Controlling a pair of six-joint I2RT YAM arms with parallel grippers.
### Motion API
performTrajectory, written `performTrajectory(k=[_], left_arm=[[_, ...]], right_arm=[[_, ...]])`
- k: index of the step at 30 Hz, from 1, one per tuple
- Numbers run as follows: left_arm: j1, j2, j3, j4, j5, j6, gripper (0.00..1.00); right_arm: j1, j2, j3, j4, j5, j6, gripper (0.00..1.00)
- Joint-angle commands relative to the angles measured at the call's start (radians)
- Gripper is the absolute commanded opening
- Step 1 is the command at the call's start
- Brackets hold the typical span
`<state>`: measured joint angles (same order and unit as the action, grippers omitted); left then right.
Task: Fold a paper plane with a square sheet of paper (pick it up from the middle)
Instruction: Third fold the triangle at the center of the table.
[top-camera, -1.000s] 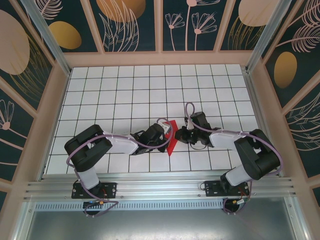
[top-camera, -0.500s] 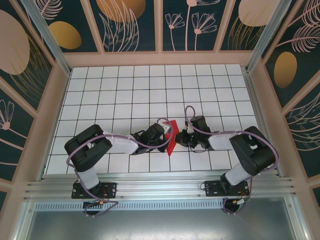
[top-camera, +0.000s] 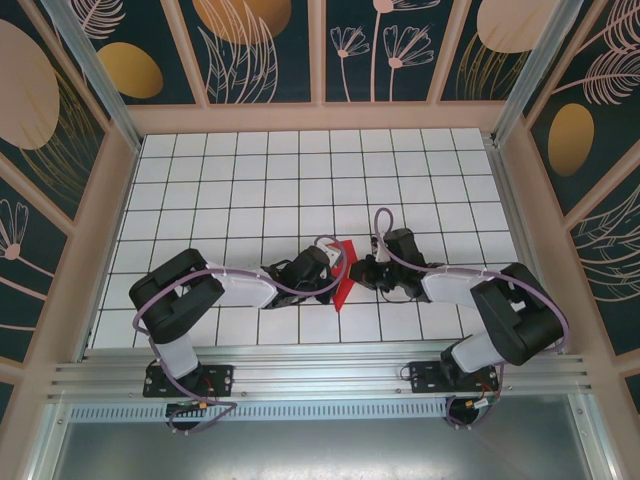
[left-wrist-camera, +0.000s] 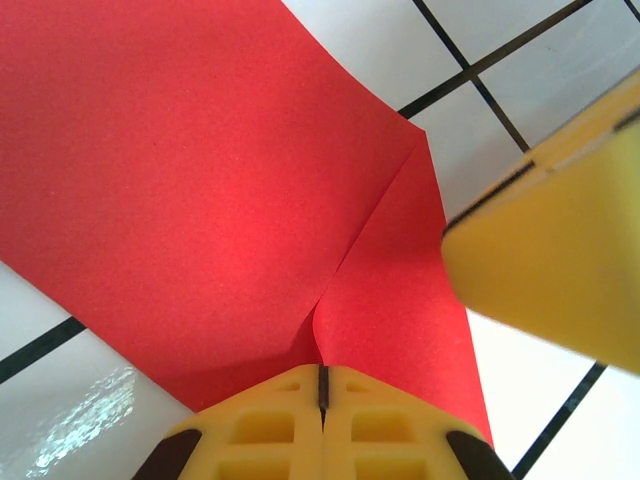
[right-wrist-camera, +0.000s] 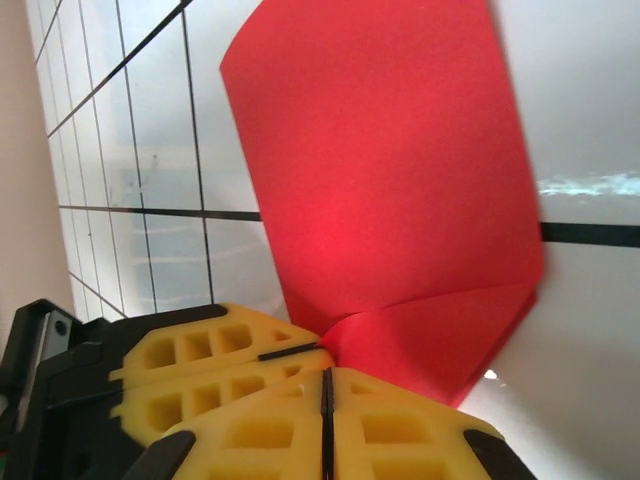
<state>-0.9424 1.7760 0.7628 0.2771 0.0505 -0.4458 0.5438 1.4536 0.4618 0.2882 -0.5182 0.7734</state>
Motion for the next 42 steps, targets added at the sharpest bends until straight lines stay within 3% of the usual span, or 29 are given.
performTrajectory(k=[1,13,24,37,42], left_arm=[[0.006,0.031,0.003,-0.074,-0.025,0.021,0.0],[0.006,0.036,-0.002,-0.073,-0.016,0.019,0.0],[0.006,0.032,-0.008,-0.072,-0.021,0.021,0.0],[0.005,0.037,-0.005,-0.066,-0.015,0.021,0.0],[0.005,0.035,-0.006,-0.07,-0.017,0.021,0.0]], right_arm=[[0.035,0.0,-0.029,0.016,-0.014,0.028,0.1],[0.06,0.113,-0.047,0.038,0.033,0.041,0.1],[0.082,-0.013,-0.023,-0.047,0.043,0.036,0.1],[0.125,0.096,-0.034,-0.041,0.11,0.068,0.1],[0.135,0.034,-0.038,-0.043,0.106,0.074,0.1]])
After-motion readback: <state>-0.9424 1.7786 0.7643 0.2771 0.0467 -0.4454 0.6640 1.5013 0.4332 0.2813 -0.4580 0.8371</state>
